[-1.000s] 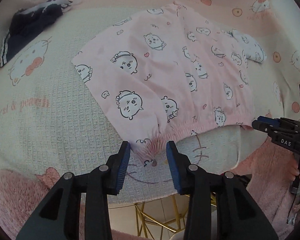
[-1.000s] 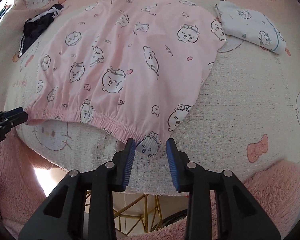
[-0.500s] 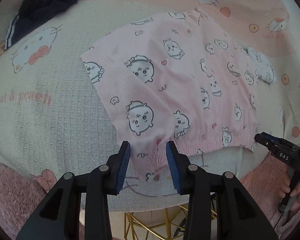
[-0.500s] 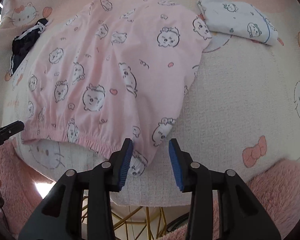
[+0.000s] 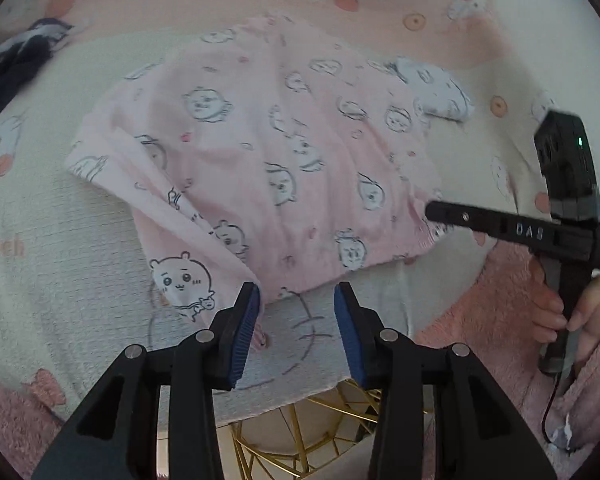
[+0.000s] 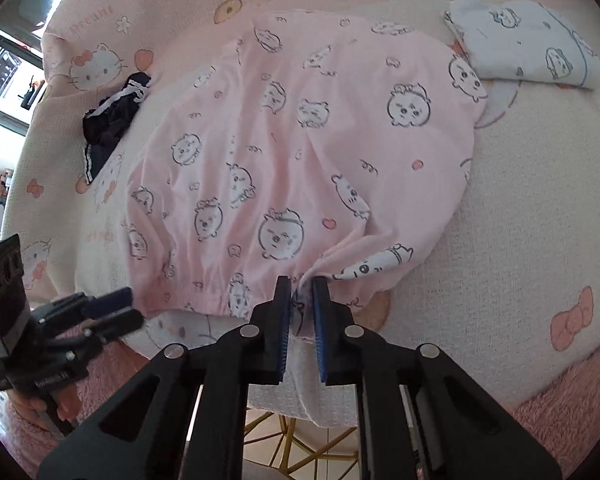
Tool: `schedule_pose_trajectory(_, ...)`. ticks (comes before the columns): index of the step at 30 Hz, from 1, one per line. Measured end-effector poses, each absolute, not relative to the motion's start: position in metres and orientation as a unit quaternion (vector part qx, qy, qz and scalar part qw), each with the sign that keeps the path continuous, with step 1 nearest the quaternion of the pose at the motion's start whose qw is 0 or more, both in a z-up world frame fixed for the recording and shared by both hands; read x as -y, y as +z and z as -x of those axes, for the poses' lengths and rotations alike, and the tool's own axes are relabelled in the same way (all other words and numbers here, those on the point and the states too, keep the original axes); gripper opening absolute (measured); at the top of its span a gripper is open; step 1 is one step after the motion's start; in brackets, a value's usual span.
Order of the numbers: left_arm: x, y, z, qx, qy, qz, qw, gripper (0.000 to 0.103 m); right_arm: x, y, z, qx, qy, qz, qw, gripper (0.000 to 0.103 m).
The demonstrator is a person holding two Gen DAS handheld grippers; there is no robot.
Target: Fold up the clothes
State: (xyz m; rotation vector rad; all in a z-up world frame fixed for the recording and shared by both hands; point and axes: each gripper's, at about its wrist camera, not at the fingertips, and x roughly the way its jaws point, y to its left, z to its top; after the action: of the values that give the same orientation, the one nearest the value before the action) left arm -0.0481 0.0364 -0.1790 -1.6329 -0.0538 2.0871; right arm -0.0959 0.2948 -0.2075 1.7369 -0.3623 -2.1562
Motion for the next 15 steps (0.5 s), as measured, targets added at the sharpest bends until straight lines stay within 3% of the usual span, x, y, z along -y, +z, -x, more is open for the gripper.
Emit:
schedule_pose_trajectory(6, -0.092, -0.167, 0.048, -0.044, 0.770, 0.574, 0.276, 0.043, -0.279, -0.190, 0.087, 0.171, -0.755, -0.601, 0.197, 0.010)
schedule_pose_trajectory(11, -0.099, -0.166, 0.062, -0.012, 0.765, 0.562, 0.315, 0.048, -0.268, -0.199, 0.094, 0.202, -0.740, -0.599, 0.228, 0.010)
schedule_pose_trajectory(15, -0.128, -0.171, 0.071, -0.035, 0.752, 0.555, 0.353, 0.048, -0.260, -0.206, 0.100, 0.171, -0.737, -0.612, 0.229, 0.010)
